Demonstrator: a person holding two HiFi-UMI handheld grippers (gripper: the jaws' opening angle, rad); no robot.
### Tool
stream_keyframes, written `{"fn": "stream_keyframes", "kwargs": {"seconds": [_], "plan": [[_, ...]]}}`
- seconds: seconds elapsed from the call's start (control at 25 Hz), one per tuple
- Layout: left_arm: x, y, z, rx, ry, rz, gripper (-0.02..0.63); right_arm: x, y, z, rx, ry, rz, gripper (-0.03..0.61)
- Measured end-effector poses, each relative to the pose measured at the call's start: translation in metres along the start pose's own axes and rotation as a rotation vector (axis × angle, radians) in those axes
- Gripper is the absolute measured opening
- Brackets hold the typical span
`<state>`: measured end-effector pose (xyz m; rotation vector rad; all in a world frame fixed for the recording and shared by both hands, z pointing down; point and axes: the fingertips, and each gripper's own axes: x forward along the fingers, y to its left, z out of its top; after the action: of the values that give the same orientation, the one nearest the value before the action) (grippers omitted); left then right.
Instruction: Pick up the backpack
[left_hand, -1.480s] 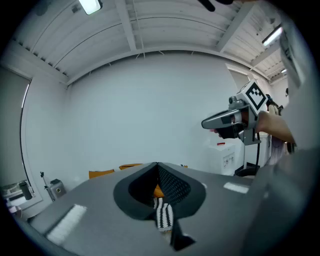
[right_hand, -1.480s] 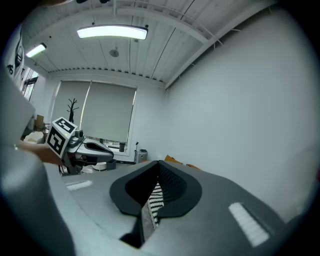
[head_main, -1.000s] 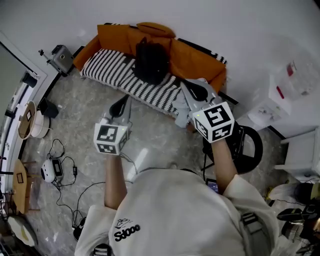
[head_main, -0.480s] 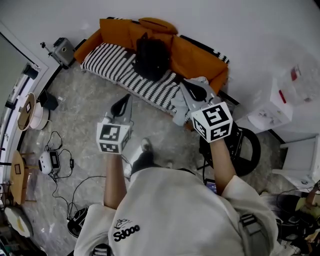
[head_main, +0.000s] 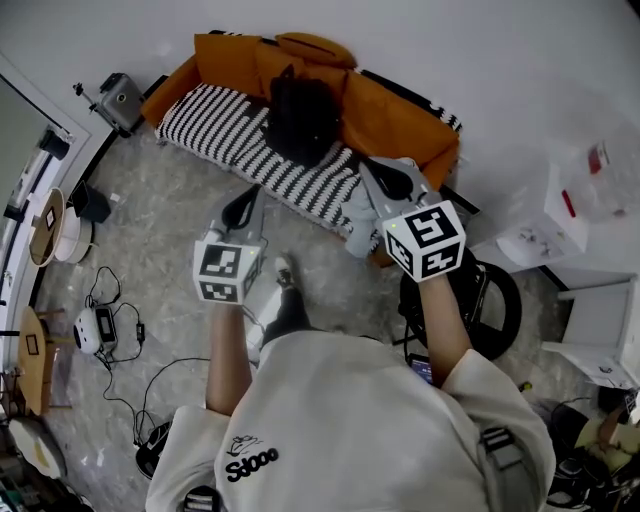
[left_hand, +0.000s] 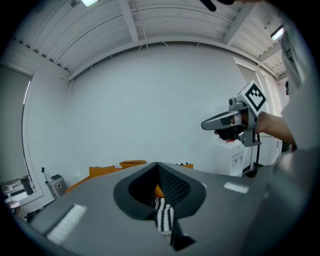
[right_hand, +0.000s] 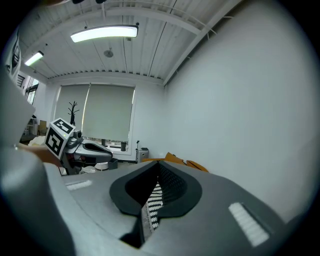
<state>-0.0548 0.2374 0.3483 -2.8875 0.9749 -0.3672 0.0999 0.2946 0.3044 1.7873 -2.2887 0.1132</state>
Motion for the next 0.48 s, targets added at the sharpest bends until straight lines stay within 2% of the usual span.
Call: {"fn": "stream_keyframes", "kwargs": {"seconds": [0.48], "plan": [[0.1,0.114,-0.003,-0.012,0.003,-0.025,0.011,0.136,-0.047,0.024,0.02,0.027,-0.031,0.003]]}}
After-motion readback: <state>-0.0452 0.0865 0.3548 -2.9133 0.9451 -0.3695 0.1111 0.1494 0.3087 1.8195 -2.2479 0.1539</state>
